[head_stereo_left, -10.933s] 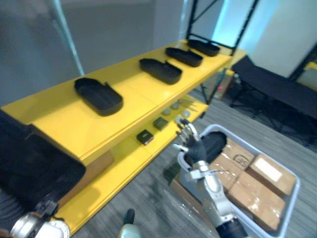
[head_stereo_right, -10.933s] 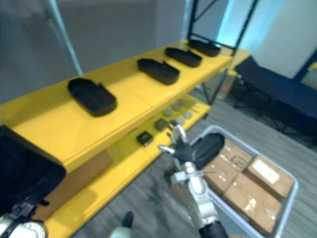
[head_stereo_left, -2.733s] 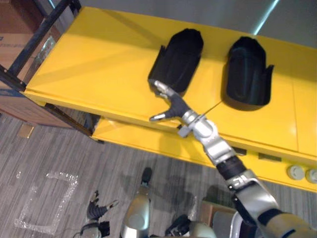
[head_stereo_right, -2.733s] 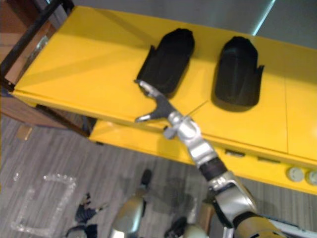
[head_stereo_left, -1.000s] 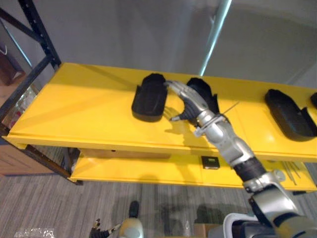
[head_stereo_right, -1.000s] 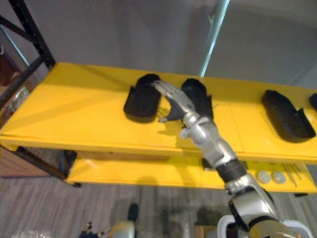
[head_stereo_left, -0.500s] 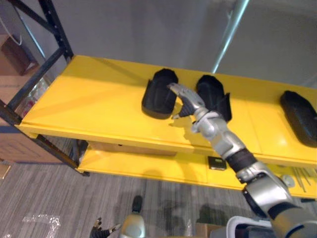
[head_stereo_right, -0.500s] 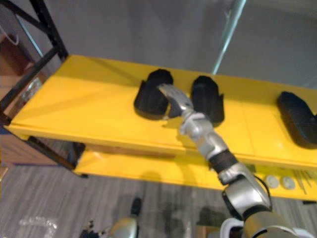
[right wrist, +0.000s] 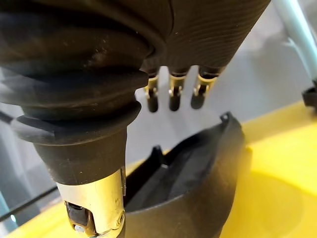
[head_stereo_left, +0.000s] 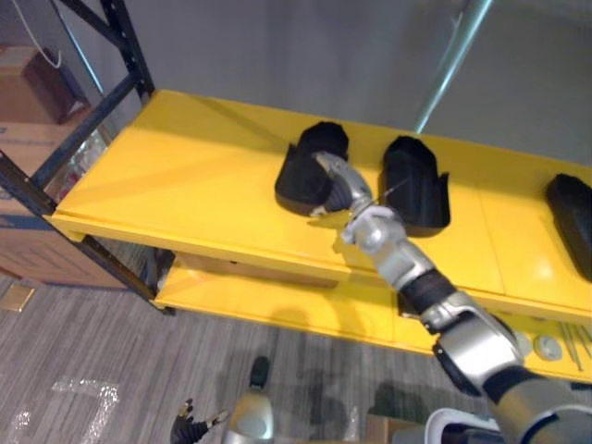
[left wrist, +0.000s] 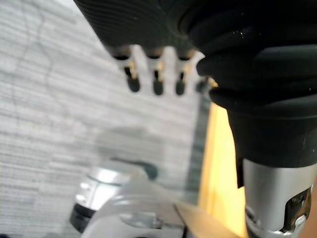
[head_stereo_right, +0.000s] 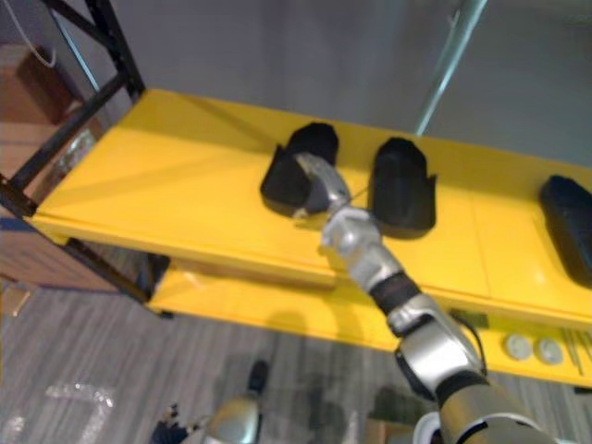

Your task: Walk over and take plastic housings, then place them on the shelf

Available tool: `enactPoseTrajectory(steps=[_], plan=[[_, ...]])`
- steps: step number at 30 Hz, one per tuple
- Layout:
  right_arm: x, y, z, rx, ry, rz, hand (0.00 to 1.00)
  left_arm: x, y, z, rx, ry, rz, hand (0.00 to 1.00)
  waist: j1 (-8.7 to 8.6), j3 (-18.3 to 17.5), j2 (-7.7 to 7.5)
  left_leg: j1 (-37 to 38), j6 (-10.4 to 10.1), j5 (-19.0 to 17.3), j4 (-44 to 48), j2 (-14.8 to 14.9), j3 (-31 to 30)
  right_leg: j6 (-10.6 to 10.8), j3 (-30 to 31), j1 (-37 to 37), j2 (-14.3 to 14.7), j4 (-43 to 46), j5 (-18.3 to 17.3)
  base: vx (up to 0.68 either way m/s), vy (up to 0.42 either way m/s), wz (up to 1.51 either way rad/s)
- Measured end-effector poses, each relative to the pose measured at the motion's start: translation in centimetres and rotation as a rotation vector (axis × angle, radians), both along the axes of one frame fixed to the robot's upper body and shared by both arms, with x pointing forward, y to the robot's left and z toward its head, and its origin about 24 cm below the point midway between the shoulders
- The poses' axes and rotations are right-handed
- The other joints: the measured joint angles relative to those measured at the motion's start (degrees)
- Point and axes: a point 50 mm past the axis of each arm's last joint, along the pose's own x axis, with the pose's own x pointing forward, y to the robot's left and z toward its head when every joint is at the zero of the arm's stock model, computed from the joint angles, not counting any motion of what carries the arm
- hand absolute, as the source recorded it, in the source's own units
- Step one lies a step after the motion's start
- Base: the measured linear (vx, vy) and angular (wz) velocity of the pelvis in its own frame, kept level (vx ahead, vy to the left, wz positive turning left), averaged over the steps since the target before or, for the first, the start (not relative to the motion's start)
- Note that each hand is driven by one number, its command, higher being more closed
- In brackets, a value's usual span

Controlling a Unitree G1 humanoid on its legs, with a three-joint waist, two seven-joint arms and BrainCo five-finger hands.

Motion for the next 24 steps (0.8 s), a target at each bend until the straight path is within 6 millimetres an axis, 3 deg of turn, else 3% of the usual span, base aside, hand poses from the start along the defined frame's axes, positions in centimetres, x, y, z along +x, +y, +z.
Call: enactPoseTrajectory(steps=[5, 11, 16, 21, 24], plan=[[-0.9, 1.7, 0.8, 0.103, -0.052, 0.161, 0.00, 0.1, -0.1, 0.0, -0.002, -0.004, -0.001, 0.00, 0.31, 0.0, 0.00, 0.1, -0.3, 0.2, 0.0, -0.1, -0.1, 0.1, -0.1, 0.0, -0.1, 0.1, 0.0, 0.01, -0.001, 0.00], [-1.9, 4.3, 1.7, 0.320, -0.083, 0.229, 0.00, 0.1, -0.2, 0.1, -0.002, -0.012, -0.002, 0.00, 0.45, 0.2, 0.27, 0.2, -0.5, 0.3, 0.0, 0.3, -0.5, -0.2, -0.1, 0.2, 0.4, 0.2, -0.1, -0.02, -0.002, 0.01], [-4.8, 8.0, 4.1, 0.563, -0.236, 0.325, 0.00, 0.2, -0.4, 0.1, -0.001, -0.018, -0.008, 0.00, 0.49, 0.9, 1.41, 0.2, -0.7, -0.1, 0.0, 0.4, -1.5, -0.4, -1.2, 0.1, 0.4, 1.1, -1.4, -0.07, 0.008, 0.10], [-6.5, 11.1, 4.2, 0.667, -0.196, 0.393, 0.00, 0.2, -0.6, 0.0, -0.006, -0.016, -0.019, 0.00, 1.27, 1.6, 1.85, 0.1, -0.8, 0.0, 0.0, 0.3, -1.9, -0.3, -1.5, 0.0, 0.2, 2.1, -2.2, -0.02, -0.004, 0.05], [-6.7, 11.9, 3.8, 0.669, -0.150, 0.380, 0.00, 0.3, -0.8, 0.0, -0.010, -0.021, -0.022, 0.00, 1.22, 2.6, 2.25, 0.1, -0.9, 0.1, 0.1, -0.1, -2.8, 0.0, -2.0, -0.1, -0.2, 3.1, -2.5, -0.01, -0.001, 0.10]])
